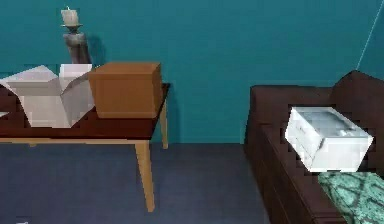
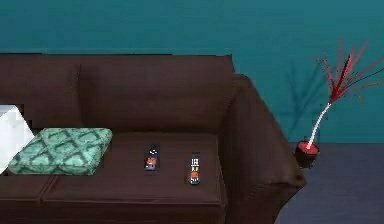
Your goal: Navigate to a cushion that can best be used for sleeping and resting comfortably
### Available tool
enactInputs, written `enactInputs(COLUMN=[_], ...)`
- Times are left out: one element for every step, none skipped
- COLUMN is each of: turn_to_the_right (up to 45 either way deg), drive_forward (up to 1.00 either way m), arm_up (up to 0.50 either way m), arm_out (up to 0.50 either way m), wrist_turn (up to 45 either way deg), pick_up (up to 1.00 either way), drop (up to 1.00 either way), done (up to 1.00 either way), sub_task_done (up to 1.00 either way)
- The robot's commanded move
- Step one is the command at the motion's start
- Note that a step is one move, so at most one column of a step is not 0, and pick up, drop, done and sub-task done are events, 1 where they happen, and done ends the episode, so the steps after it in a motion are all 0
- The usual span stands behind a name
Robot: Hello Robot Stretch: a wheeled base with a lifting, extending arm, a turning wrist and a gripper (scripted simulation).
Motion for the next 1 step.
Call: enactInputs(turn_to_the_right=[45.0], drive_forward=[0.00], arm_up=[0.00], arm_out=[0.00], wrist_turn=[0.0], pick_up=[0.00], drop=[0.00], done=[0.00], sub_task_done=[0.00])
